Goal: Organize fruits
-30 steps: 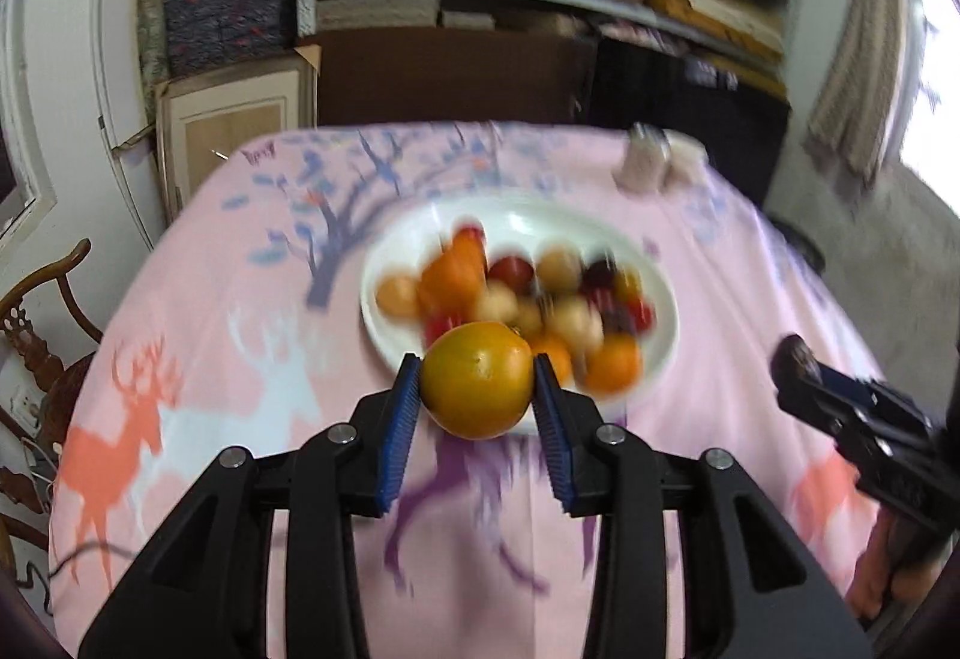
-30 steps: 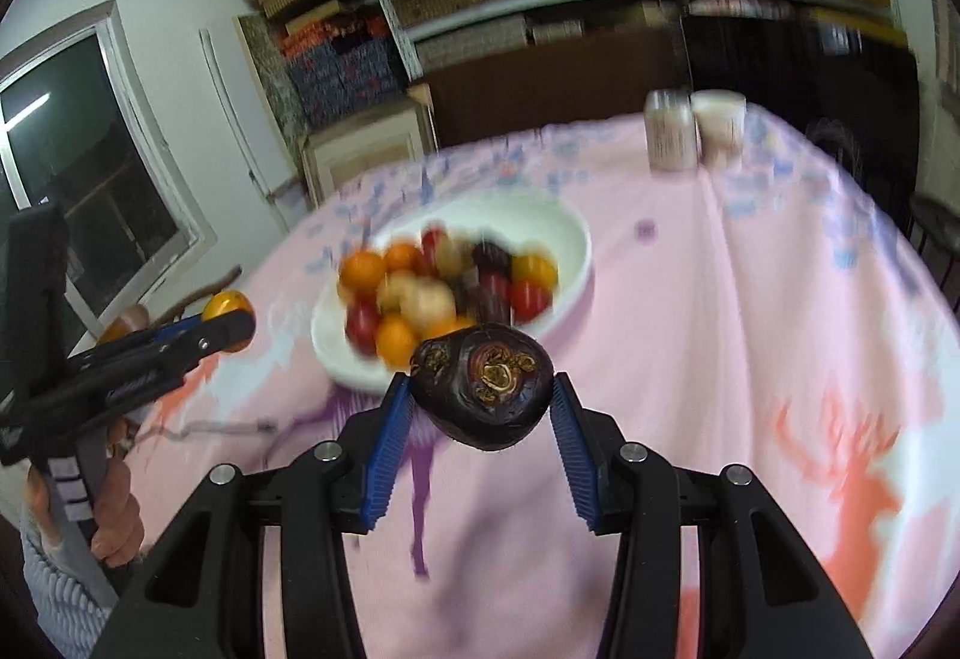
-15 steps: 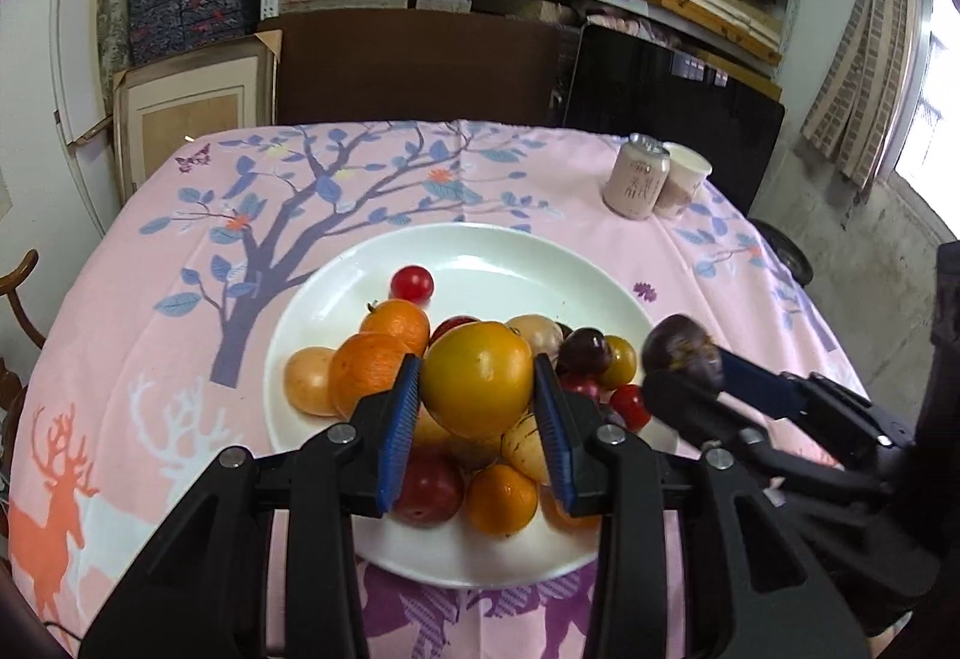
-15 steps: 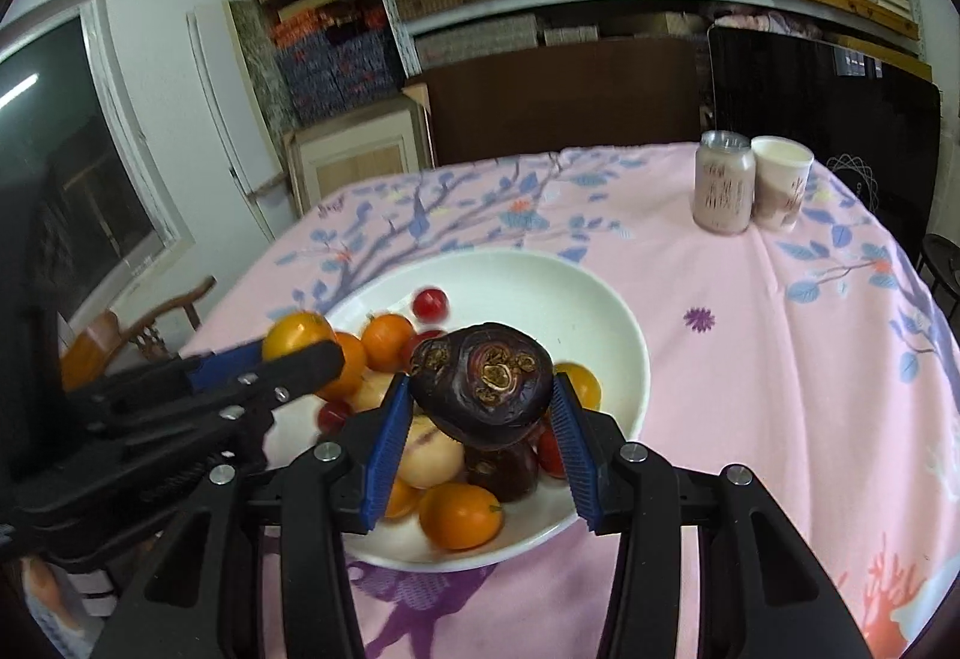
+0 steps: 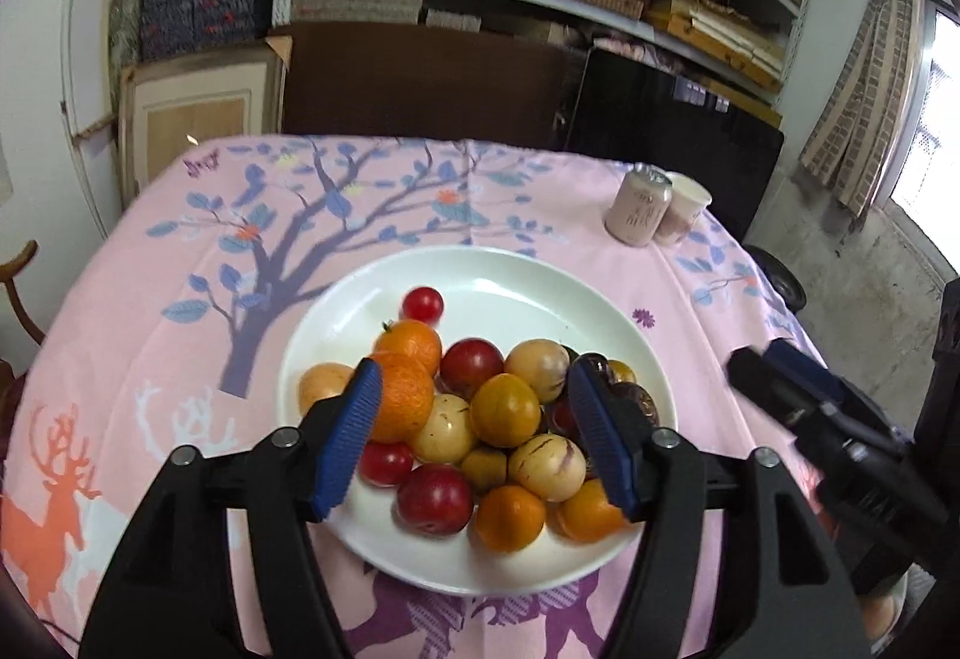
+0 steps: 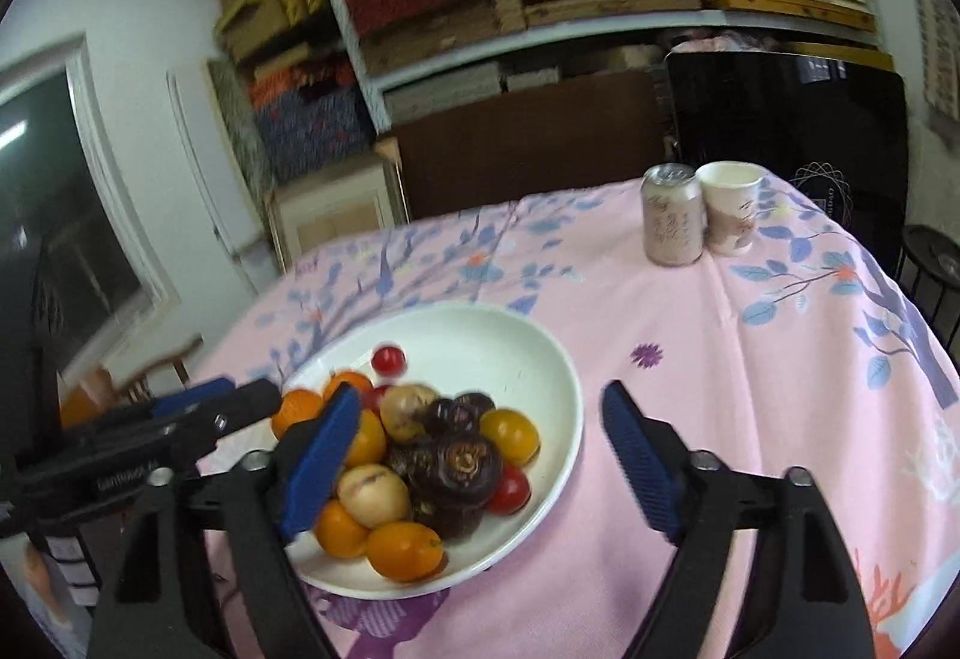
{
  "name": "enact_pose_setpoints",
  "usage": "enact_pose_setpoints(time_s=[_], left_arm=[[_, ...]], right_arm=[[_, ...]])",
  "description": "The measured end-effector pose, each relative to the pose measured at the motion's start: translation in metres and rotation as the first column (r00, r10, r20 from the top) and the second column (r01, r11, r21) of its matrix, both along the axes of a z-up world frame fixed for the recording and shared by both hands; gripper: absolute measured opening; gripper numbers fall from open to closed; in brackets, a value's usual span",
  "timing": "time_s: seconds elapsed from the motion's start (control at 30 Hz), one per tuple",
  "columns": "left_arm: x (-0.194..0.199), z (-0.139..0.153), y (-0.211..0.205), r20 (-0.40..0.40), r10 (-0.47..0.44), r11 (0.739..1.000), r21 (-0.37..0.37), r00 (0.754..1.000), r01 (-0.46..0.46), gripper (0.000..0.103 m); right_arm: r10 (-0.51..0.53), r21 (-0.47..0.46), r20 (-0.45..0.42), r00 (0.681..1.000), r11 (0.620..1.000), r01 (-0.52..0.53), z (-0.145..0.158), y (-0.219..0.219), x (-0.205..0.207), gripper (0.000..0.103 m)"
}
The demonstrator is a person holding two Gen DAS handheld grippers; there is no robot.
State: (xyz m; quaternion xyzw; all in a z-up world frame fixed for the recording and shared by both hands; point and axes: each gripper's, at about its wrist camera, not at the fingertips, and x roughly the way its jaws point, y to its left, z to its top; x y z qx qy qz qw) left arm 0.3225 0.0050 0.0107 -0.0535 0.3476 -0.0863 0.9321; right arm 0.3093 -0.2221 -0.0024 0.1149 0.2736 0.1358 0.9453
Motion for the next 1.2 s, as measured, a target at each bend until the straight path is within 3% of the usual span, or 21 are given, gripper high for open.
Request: enact_pose_setpoints(time_s=[0.13,0.27,0.5,0.63,0.97,1.2], left_arm=[[-0.030,0.007,-0.001,0.044,0.031,0.999,0.039,0.999,-0.033,0.069],[-0.072,-0.002,-0.006,0.084,0.059,0.994,0.086,0.995,-0.067,0.077],[-0.133,-0.043,0.000,0.035,0.102,0.983,0.150,0.994,-0.106,0.077],[-0.155,-0.050,0.003,0.036,0.114,0.978,0.170,0.993,-0.119,0.078],[-0.161,-0.049,0.013,0.059,0.179,0.969,0.162,0.982,-0.186,0.092],[-0.159,-0.046,0.012,0.057,0.162,0.974,0.153,0.985,-0.169,0.099]], right_arm=[[-0.034,0.020,0.032,0.999,0.999,0.033,0.005,-0.008,-0.012,0.090],[-0.035,0.022,0.020,0.999,0.999,0.034,-0.007,-0.007,-0.036,0.090],[-0.021,-0.040,-0.009,1.000,0.999,0.020,-0.029,0.003,-0.079,0.090],[-0.014,-0.066,0.000,1.000,0.998,0.014,-0.034,0.006,-0.099,0.094],[-0.013,-0.152,0.021,1.000,0.988,0.016,-0.039,0.019,-0.124,0.100],[0.002,-0.218,0.018,1.000,0.976,0.002,-0.040,0.029,-0.123,0.100]])
